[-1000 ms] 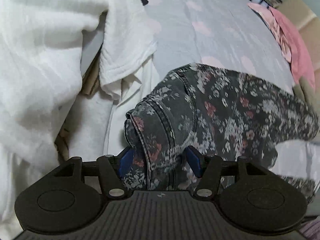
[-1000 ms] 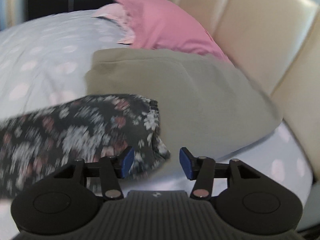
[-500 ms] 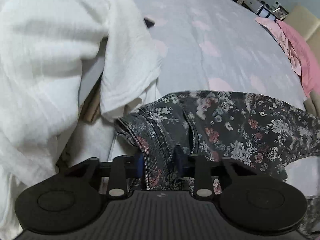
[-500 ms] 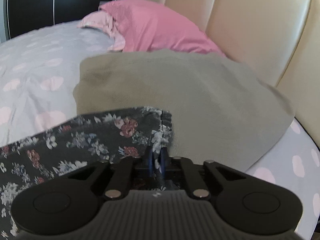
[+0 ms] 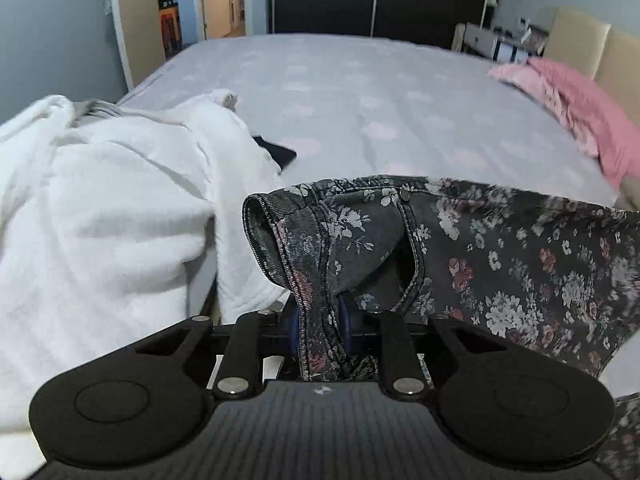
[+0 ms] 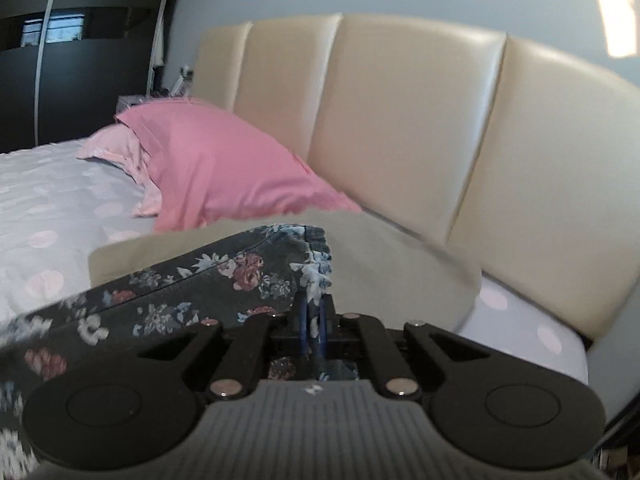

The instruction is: Fold clothes

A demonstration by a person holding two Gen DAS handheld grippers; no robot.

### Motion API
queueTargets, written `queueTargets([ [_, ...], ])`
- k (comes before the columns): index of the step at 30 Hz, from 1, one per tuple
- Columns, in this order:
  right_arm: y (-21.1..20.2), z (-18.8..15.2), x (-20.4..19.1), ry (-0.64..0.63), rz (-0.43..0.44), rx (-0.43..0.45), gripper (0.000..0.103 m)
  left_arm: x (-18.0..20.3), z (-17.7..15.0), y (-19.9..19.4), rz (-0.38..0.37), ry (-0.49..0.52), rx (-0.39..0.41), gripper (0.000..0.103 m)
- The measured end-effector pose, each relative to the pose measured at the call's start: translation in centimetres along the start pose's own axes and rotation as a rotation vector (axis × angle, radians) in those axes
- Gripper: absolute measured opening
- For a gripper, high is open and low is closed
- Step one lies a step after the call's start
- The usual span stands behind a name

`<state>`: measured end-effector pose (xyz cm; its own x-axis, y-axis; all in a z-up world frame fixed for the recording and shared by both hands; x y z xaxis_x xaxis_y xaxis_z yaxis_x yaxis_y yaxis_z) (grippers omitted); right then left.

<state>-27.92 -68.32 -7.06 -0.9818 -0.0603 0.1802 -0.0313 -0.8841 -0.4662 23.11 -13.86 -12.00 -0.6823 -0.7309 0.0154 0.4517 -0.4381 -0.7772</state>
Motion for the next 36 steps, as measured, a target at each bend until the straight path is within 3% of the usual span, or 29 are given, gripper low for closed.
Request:
queueTargets([
  [3,1.3,-0.7,-0.5,-0.019,0.012,-0.033,0.007,0.2,-0.9,1.8,0.012,0.037,-0.032,0.021],
  [8,2.5,-0.7,-1.9,-0.084,0.026,-0.022,0.009,0.3,-1.2,2.2,0.054,0.074,-0.049,0.044],
  [9,2.6,-0.8,-2.0,-0.099,0.018,-0.025,0.020,0.2,-1.1,1.9,0.070,0.073,-0.041,0.047],
  [10,2.6,-0.9,-2.1,-0.113,0.009,-0.028,0.041,0.1,-1.1,1.6,0.081,0.070,-0.035,0.053],
  [11,2.5,-1.0,-1.9,-0.124,-0.008,-0.023,0.047,-0.1,-1.1,1.3,0.088,0.065,-0.030,0.054],
  [16,0.9,-1.3,-0.9,-0.128,0.030,-0.029,0.047,1.0,-2.0,-0.7,0.072,0.126,-0.018,0.054],
  [20,-1.0,-2.2,-0.4,-0.156,0.113,-0.056,0.047,4.1,-3.8,-2.6,0.015,0.295,-0.005,0.054],
  [23,-3.0,-3.7,-0.1,-0.240,0.172,-0.073,0.047,6.5,-5.8,-4.5,-0.016,0.432,0.034,0.054],
  [26,-5.0,-5.4,0.7,-0.331,0.214,-0.076,0.047,7.9,-8.6,-6.1,-0.078,0.507,0.017,0.051],
  [36,-10.4,-14.3,6.2,-0.762,0.205,-0.066,0.047,8.8,-20.1,-10.2,-0.165,0.945,-0.103,0.051],
])
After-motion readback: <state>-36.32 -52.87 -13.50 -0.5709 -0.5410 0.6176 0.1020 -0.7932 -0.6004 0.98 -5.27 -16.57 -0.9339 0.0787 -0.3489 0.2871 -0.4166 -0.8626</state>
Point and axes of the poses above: each gripper's, at about its wrist camera, not at the fingertips, and y roughly the way its jaws point, x to its right, z to its top, the point moved 9 cm from there along y, roughly the way its jaws point
